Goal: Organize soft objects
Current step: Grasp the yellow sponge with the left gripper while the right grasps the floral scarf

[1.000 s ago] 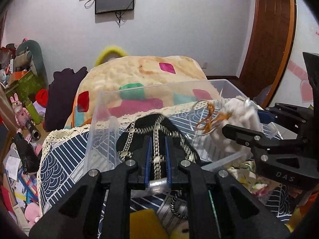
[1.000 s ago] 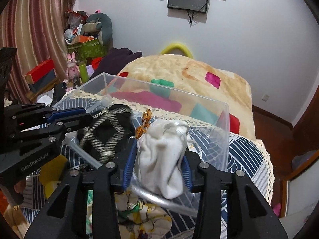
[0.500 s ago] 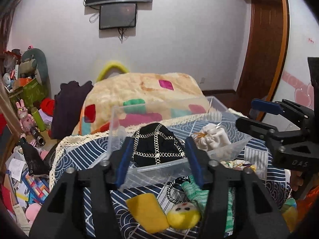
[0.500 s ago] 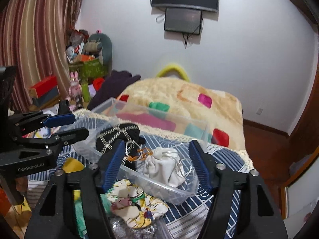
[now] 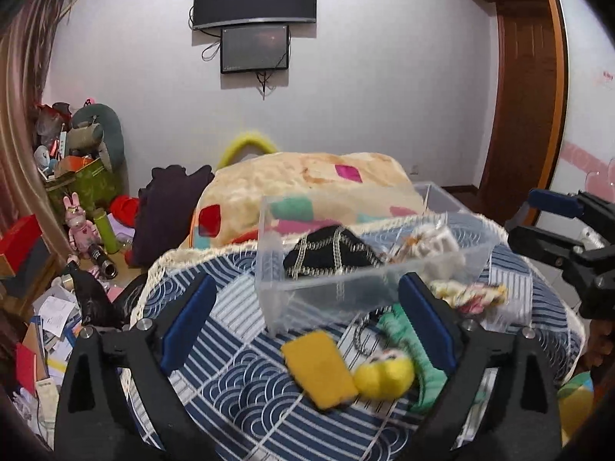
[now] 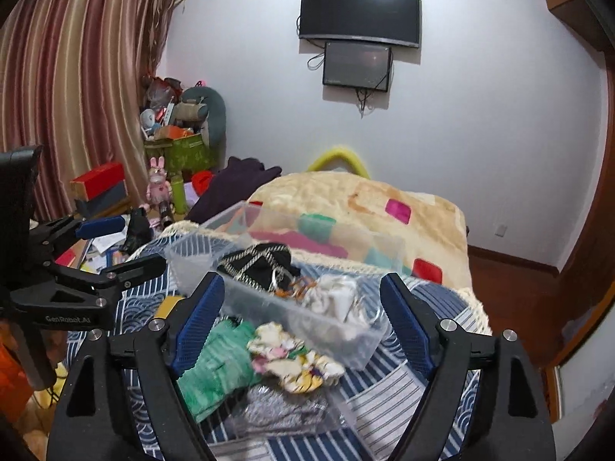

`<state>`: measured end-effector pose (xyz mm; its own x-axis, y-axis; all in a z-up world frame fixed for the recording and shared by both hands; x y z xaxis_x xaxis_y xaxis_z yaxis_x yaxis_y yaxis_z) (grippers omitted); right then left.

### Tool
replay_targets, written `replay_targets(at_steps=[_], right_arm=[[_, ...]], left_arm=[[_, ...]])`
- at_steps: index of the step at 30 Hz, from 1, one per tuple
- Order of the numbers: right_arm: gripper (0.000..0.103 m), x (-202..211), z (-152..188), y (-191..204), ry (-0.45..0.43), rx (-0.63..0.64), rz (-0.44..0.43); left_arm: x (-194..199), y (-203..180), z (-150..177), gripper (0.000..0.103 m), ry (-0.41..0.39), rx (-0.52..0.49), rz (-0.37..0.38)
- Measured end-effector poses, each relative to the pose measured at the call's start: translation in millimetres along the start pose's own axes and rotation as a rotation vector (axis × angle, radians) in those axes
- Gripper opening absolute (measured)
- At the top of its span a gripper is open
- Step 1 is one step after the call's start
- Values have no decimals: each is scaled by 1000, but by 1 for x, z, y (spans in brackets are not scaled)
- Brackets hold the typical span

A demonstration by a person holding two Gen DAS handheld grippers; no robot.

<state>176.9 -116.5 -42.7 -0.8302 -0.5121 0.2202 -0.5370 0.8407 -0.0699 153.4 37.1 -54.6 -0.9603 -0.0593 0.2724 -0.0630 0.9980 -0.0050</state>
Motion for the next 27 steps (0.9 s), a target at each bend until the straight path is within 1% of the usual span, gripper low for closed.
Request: replay_targets(at_steps=[5,10,12,14,16,18,20,21,23,24,25,27], right_arm=[[81,0,17,5,33,-8,-4],[81,-9,41,7,95,-39,-13],[81,-14,50,5,121,-50,-8],[81,-15,55,3,136,-57,2],[81,-17,59,0,148,-71,8],[81,-18,61,-1,152,-76,21],[81,-18,63,-2,154,-84,20],[81,-19,64,-2,158,-92,16],[81,-20,65,-3,159,-104,17],[81,-20,66,-3,159,-110,17],[79,-21,67,-4,159,-124,14],[76,-22,67,-5,159,-137,19]], left_arm=[[-6,1,25,97,55,6,1],[-14,5,50,97,123,29,3],[-17,6,57,97,136,34,-5],[-18,7,63,97,150,46,4],[-16,8,65,97,142,59,1],[-15,9,67,92,136,65,3],[-16,9,68,79,149,75,12],[-18,10,69,76,162,84,19],[-22,12,74,67,184,99,25],[-24,12,77,65,198,107,32],[-24,12,78,59,204,118,48],[-22,11,78,55,194,119,62]])
Point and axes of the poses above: each gripper's, at about its wrist camera, not at the fingertips, and x roughly against the way its jaws point, y to its left, z to its underside, the point moved 3 cm from there along -x, roughly the way its jaws point, and after that the axes turned 15 degrees about -y, right-handed, at the moved point
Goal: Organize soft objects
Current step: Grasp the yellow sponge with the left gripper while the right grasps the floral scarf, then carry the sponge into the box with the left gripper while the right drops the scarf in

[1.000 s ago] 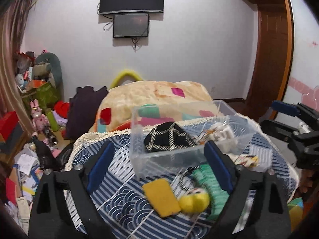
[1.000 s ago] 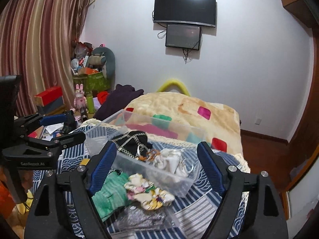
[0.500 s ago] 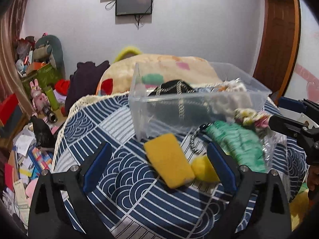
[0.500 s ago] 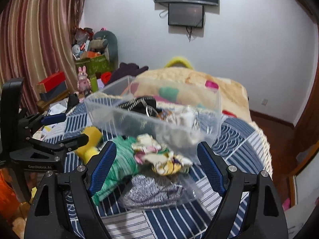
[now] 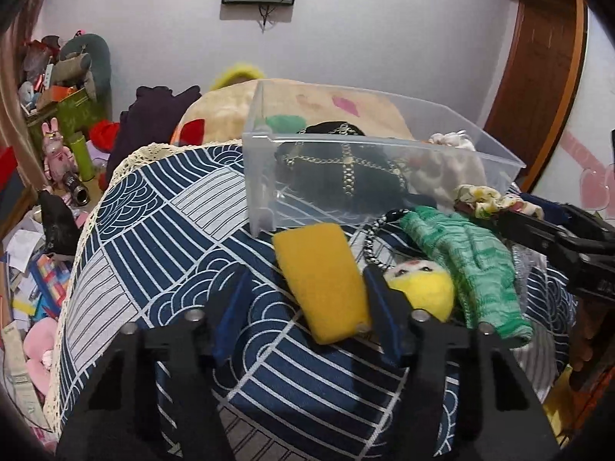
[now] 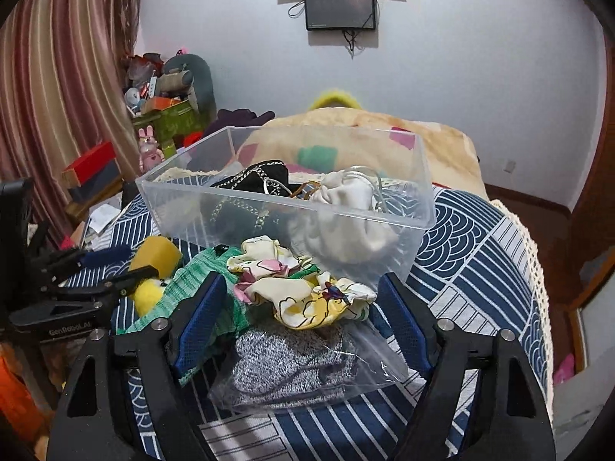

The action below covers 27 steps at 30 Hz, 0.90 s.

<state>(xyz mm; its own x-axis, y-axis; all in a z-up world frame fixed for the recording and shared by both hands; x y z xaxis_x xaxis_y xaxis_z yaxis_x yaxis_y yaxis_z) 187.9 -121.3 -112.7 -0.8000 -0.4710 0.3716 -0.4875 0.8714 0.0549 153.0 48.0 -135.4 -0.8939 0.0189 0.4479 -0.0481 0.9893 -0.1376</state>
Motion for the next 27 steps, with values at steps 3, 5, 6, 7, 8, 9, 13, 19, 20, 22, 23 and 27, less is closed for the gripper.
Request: replay_targets(at_steps=[3,5,6,7,8,9,13,19,20,22,23,27], right_arm=[[67,0,0,2,1,-2,2],[60,1,1,2,9,-10,-11],[56,2,2,2,11,-11,-12],[52,2,2,2,11,-11,-11],[50,2,2,2,11,-11,-12],[45,3,2,1,10,-10,-12],[27,5,0,1,1,-6,-16],[11,14,-6,2,-36,4,-19],[11,16,-7,3,-44,5,-19],[11,21,-10,3,-63,8,-21],[11,22,-11,4,-69,11,-22],[9,29,-17,5,-99,13,-19]], left_arm=[[1,-6,2,46,-6,-32,8],[2,-12,3,39,-8,-53,14],[2,-14,3,39,-12,-63,12],[2,-15,4,38,-16,-71,8],[3,-16,4,37,-19,-76,5],[3,-16,4,36,-20,-76,6],[5,-14,3,34,-19,-52,11],[15,-13,-1,33,-36,-45,6],[17,-12,-3,33,-41,-44,4],[21,-10,-6,33,-52,-38,2],[23,-10,-8,33,-58,-36,1],[32,-8,-15,33,-84,-29,-5]])
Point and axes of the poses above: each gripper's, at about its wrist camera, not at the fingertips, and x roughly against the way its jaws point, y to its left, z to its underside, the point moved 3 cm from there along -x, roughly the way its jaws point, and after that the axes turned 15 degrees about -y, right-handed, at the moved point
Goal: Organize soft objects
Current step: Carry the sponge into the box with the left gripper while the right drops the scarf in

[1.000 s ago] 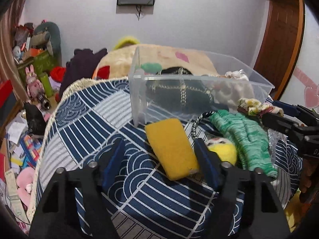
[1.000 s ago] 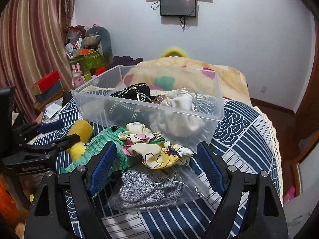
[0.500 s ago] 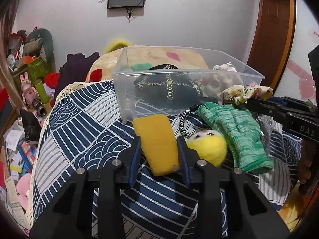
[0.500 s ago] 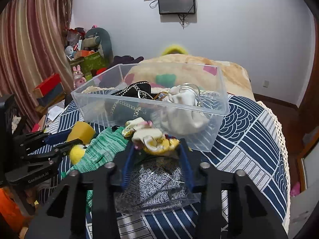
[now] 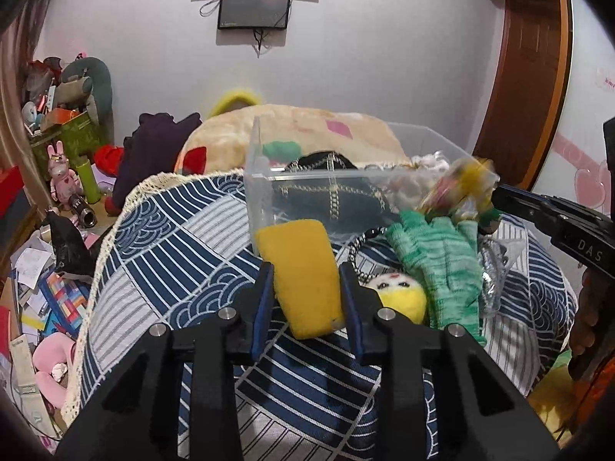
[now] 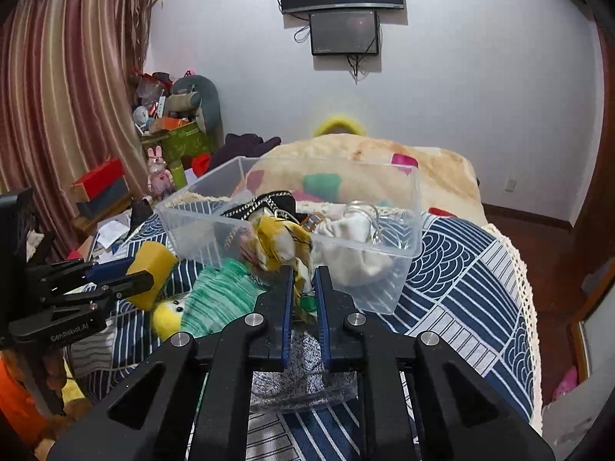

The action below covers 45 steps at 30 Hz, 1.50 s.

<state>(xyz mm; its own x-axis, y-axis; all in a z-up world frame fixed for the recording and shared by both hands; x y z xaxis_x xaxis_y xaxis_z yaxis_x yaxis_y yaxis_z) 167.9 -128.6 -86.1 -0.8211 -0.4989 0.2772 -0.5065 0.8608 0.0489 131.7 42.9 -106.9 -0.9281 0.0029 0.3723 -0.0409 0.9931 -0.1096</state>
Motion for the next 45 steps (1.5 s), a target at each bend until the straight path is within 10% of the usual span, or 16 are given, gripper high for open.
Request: replay_targets(at_steps=[8,11,17,27,45], right_arm=[[12,-2,-4,2,24,20,0],[57,-8,2,-3,37,13,32],[62,-23,9,-10,73,7,43],[11,-46,25,-23,163,-63,8],[6,10,-38,2,-92,25,-12]], left_arm=[[11,4,-11,33,-33,19,0],[11,4,-11,33,-32,24,3],[9,4,-10,33,-26,24,7],[5,3,-8,33,-18,25,14],[6,7,-49,33,-100,43,20]])
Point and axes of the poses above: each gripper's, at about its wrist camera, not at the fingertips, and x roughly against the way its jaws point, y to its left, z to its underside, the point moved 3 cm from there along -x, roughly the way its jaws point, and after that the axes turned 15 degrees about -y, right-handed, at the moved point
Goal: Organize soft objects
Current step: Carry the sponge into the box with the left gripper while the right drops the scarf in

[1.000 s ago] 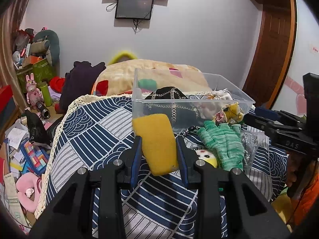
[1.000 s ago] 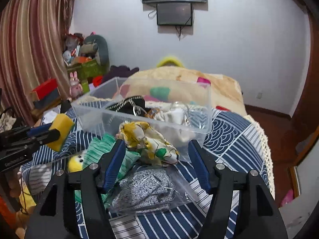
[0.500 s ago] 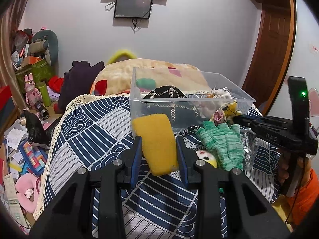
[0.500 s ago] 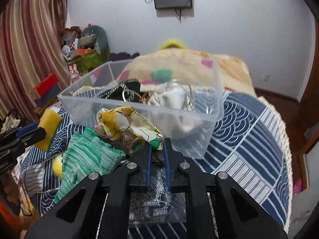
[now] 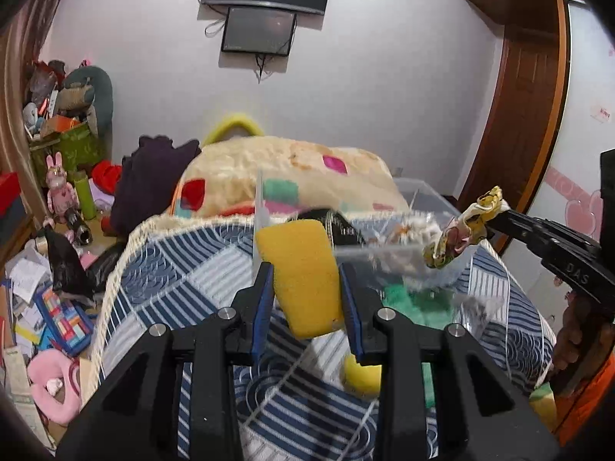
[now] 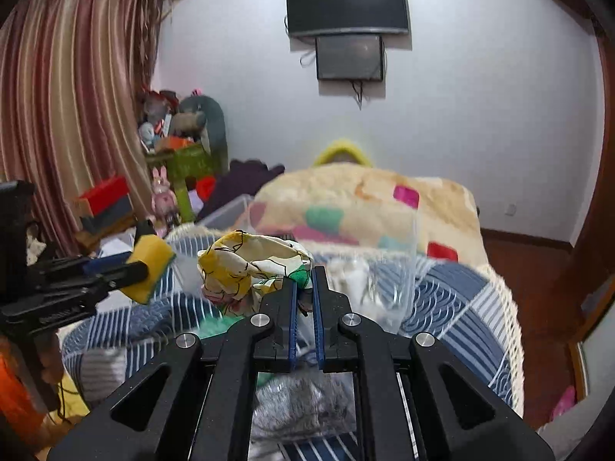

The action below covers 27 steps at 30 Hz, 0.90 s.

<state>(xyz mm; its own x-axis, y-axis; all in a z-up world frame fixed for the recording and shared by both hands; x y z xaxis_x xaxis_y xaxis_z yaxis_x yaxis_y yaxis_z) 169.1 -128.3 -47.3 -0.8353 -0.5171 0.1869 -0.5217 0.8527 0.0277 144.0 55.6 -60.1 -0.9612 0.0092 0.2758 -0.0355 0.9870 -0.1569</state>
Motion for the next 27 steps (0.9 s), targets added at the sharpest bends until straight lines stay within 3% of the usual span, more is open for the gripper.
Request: replay_targets(at_steps=[9,27], right_arm=[[7,-23,-19,4,-40,-4,15],[7,-79,9,6,125,48,8]], left_arm=[[-24,-5,-29,33,-41,-22,10],[-92,-7,-9,33,48,-74,-29]])
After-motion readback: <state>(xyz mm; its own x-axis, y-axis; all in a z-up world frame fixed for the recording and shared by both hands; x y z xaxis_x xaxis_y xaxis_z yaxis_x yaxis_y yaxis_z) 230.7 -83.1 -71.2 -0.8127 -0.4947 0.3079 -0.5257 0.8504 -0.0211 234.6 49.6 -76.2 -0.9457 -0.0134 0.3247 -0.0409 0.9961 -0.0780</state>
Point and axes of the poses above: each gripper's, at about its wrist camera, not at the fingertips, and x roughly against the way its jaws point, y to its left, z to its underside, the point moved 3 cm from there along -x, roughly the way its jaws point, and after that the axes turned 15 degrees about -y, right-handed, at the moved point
